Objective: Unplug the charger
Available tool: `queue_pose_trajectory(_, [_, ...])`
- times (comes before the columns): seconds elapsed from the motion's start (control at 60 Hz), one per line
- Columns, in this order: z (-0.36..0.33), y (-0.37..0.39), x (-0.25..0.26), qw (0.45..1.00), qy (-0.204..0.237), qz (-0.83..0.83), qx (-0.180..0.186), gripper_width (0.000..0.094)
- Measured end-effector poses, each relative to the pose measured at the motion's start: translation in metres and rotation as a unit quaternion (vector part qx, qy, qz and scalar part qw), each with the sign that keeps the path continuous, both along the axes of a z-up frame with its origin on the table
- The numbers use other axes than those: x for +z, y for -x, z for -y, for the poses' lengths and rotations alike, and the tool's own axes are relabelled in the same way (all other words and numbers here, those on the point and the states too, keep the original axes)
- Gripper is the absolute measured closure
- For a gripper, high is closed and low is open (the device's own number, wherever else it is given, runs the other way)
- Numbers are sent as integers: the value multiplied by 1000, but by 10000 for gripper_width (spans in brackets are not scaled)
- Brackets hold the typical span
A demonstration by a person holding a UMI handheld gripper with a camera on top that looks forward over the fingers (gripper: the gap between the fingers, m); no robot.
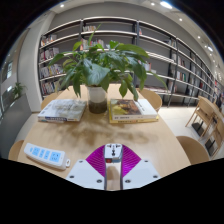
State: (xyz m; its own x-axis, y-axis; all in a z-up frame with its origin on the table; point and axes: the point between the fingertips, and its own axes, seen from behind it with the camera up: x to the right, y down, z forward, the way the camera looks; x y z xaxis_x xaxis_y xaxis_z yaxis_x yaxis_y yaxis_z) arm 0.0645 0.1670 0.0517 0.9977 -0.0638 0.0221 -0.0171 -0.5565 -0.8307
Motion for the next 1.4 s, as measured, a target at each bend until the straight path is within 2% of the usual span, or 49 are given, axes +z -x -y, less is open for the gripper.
queue_pose_trajectory(0.067, [2,-1,-13,1000,8,-9,5,754])
queue_pose_trajectory(0.083, [2,1,-42,1000,3,-9,5,749])
queue_pose_trajectory(0.1, [3,-1,-46,1000,7,-10,5,741])
queue_pose_trajectory(0.117, [5,-4,-27,1000,18,-9,4,733])
queue_pose_trajectory(0.183, [7,-4,-37,999,34,-6,8,700])
queue_pose_trajectory(0.267, [5,-3,-32,1000,26,-6,14,644])
queue_pose_trajectory(0.4, [6,-6,15,1000,-2,9,14,271])
queue_pose_trajectory(0.467, [13,-4,57,999,-29,11,11,171])
queue_pose_trajectory(0.633, [62,7,145,997,-81,17,11,158])
queue_pose_trajectory(0.767, [126,19,175,995,-95,8,10,136])
queue_pose_trajectory(0.933, [211,29,172,996,-84,3,9,134])
queue_pose_trajectory(1.1, [276,33,149,999,-52,7,8,132])
queue_pose_trajectory(1.4, [329,43,150,999,-48,9,14,135])
